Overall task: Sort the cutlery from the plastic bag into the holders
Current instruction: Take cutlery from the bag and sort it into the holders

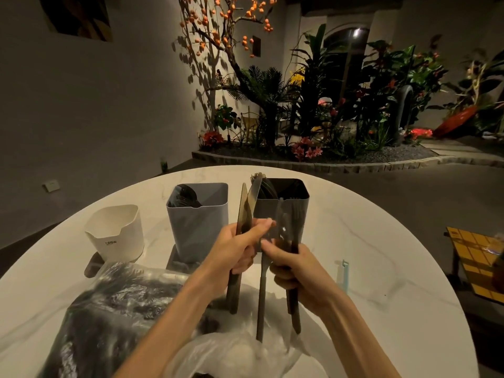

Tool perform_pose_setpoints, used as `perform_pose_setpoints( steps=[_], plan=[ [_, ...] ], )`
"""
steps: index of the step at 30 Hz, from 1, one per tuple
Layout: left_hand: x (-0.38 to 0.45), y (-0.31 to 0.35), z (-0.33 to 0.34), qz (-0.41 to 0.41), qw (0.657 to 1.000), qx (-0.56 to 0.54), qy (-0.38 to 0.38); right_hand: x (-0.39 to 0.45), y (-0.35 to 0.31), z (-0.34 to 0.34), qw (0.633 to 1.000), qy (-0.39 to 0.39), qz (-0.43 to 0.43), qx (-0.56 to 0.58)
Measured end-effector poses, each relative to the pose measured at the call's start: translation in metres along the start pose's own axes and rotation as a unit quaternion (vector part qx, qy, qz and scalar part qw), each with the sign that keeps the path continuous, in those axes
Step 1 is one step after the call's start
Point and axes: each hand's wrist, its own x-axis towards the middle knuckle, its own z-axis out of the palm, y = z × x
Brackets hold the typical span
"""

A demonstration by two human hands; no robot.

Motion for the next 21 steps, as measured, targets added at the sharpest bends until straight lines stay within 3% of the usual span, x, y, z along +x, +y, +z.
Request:
perform_pose_setpoints(
  steps=[5,12,17,21],
  plan=[
    [-0.003,0.008,0.008,0.044,0.997,0.035,0.045,0.002,0.004,0.007,0.999,-0.013,0.029,-0.021],
    [-0.001,0.004,0.006,0.028,0.993,0.061,0.1,0.005,0.007,0.009,0.998,-0.015,0.032,-0.047],
    [-0.001,0.014,-0.009,0.056,0.981,-0.027,0.185,0.005,0.01,0.004,0.995,-0.048,0.052,-0.068],
    [-0.003,0.027,-0.03,0.099,0.967,-0.15,0.181,0.011,0.02,0.003,0.991,0.009,0.081,-0.105]
  ],
)
